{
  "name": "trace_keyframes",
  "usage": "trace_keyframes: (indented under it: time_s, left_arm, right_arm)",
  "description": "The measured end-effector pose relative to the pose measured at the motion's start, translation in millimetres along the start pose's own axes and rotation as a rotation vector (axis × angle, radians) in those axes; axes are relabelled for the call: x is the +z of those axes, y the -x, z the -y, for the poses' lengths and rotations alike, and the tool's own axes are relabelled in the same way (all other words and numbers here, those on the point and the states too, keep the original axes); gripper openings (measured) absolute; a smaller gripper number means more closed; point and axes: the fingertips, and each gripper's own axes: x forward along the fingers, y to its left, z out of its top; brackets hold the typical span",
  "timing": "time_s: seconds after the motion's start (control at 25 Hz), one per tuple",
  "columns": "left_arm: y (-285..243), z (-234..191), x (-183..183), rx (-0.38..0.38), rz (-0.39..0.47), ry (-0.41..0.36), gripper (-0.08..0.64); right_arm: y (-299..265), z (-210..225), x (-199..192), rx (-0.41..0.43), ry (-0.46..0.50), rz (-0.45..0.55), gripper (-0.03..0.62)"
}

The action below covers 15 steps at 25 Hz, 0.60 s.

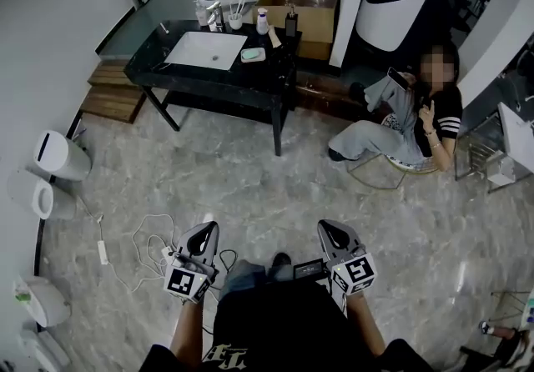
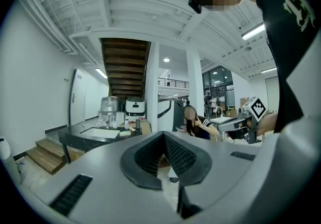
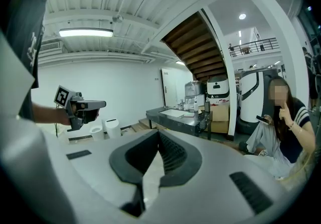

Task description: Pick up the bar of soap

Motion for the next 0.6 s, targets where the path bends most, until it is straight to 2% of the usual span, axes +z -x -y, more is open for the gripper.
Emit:
trace_keyframes:
  time_s: [0.36, 0.6]
  left_arm:
    - [-56.4, -32.0, -3.5, -0.010, -0.013, 0.020, 0.009]
    - [-115.6, -74.4, -2.7, -0.061, 0.010, 0.023, 0.009]
  right_arm:
    - [-46.1, 36.1, -1.3, -0.014, -0.024, -0.029, 0.009]
    - [-94.9, 67.6, 9.3, -0.068, -0.024, -0.033, 0.009]
